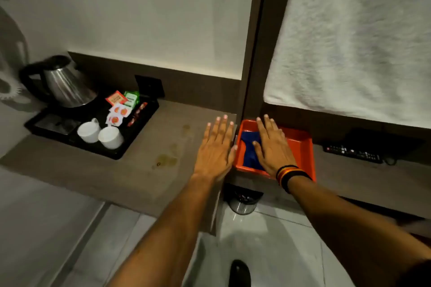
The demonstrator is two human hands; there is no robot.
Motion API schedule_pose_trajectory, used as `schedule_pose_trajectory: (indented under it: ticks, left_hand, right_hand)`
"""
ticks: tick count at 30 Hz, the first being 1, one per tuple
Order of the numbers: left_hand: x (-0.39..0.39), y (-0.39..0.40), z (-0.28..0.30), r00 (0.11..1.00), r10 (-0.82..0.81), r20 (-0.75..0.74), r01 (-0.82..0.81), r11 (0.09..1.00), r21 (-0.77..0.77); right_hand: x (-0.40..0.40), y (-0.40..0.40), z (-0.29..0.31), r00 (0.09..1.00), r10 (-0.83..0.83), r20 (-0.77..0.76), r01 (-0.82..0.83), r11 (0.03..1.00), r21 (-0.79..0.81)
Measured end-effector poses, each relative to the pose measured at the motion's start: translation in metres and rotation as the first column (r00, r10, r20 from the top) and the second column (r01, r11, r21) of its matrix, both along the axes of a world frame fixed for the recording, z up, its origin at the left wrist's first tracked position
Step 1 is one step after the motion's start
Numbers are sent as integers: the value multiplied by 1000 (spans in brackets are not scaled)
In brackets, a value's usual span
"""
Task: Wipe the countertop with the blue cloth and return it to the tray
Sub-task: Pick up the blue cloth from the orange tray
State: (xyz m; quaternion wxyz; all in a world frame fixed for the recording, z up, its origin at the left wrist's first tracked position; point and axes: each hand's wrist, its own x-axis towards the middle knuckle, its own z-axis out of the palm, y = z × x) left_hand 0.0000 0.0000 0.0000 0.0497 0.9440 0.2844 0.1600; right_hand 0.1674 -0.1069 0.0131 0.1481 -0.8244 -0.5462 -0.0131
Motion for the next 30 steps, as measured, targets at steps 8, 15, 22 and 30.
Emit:
schedule_pose_trajectory:
  ticks: [8,15,22,30]
  left_hand:
    - [48,15,-92,995,34,-91,-53,973,-224]
    - [51,18,-133,971,111,-211,-139,983,-123]
    - [49,22,-131,991,115,-63,-126,965,-231]
    - [42,23,-124,996,64,-64,-79,959,-271]
  right_hand:
    - [49,50,-102,963,-75,-258,50,994,-100]
    - [75,87,-163,960,-88,-267,3,952,-305]
    - [68,103,-183,893,-253,-371,165,953,-253]
    - [52,93,-116,849,-230,-476,278,960,32]
